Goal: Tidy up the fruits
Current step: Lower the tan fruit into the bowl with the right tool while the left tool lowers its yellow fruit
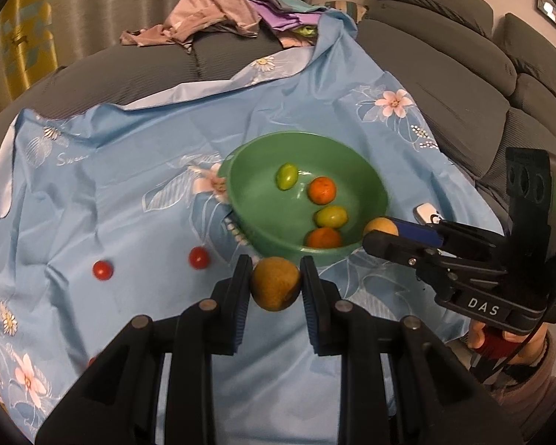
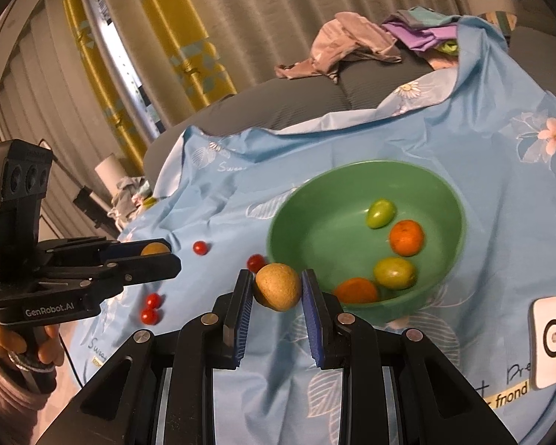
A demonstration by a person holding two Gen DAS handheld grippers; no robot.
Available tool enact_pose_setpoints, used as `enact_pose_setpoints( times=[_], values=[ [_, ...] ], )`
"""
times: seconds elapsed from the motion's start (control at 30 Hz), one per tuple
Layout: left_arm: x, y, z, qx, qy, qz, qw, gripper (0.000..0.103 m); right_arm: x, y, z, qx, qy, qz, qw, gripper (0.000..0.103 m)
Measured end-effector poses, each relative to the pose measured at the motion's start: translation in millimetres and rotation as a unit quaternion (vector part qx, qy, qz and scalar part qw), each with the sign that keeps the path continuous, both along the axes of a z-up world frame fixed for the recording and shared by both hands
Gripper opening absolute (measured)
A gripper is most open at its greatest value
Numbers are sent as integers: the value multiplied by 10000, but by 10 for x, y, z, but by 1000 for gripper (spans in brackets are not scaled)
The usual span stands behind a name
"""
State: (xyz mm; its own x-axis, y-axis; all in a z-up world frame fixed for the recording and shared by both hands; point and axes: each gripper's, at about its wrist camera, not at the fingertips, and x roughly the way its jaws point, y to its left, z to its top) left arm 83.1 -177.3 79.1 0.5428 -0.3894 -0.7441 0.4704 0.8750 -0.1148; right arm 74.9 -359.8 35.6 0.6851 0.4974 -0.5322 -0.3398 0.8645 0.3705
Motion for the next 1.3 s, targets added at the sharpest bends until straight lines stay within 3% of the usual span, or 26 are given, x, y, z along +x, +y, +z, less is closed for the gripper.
enact_pose_setpoints(
  times=[0.67,1.3],
  values=[
    [440,-540,-120,19,160,-471,9988,26,211,-341,-60,-75,86,-407,9991,28],
    [646,-682,-322,161,350,-496,9980,26,316,-381,-114,-172,167,-414,9989,28]
  ],
)
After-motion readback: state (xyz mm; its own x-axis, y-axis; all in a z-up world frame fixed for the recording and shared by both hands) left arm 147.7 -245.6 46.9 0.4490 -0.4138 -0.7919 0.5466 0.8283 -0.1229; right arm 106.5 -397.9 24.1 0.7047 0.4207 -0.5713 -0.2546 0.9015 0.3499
